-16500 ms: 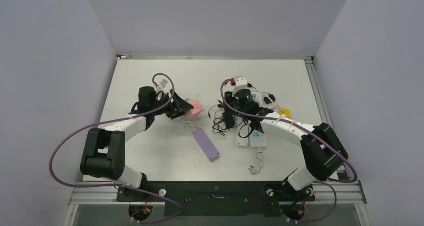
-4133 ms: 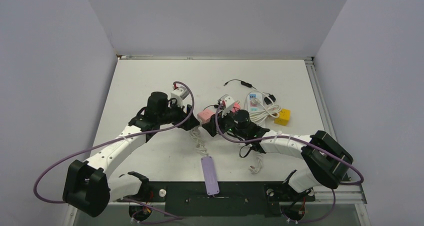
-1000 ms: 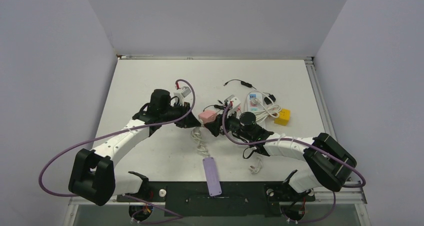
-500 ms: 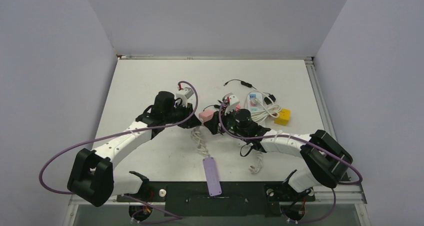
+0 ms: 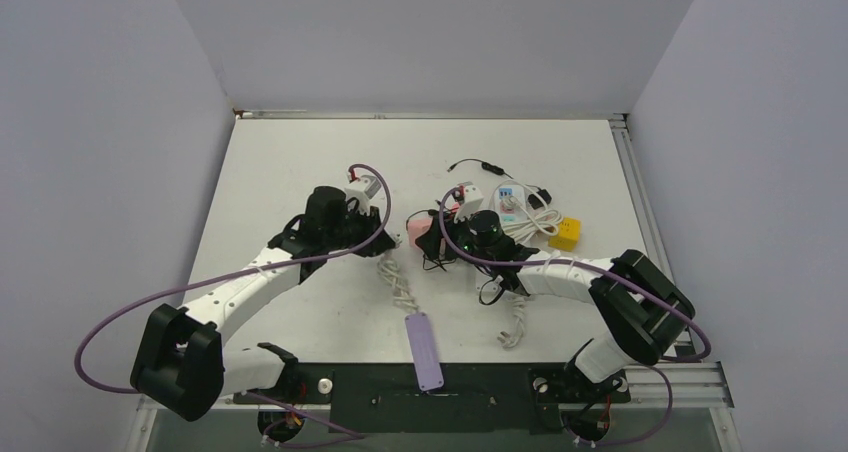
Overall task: Pull the plug off the socket
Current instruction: Remove the socket from the socket, then place the socket at the center of the board.
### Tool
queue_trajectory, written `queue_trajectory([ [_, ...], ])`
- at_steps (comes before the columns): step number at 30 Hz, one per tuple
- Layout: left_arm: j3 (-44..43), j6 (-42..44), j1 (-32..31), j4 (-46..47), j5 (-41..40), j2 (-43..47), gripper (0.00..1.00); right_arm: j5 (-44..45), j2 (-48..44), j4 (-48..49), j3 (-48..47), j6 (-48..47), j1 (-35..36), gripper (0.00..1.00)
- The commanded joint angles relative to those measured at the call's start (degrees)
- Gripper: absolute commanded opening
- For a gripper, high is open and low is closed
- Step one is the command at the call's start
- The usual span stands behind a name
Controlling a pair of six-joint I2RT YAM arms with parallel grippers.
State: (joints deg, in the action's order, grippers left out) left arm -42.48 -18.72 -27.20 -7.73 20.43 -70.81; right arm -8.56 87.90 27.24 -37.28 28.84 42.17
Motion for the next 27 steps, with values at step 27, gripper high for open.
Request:
queue_trajectory([
  [27,-11.02,-6.68,23.42,-0.35,-6.49,-10.97,0.11,2.03,6.55,-1.94,-6.81,-5.54,2.06,0.12],
])
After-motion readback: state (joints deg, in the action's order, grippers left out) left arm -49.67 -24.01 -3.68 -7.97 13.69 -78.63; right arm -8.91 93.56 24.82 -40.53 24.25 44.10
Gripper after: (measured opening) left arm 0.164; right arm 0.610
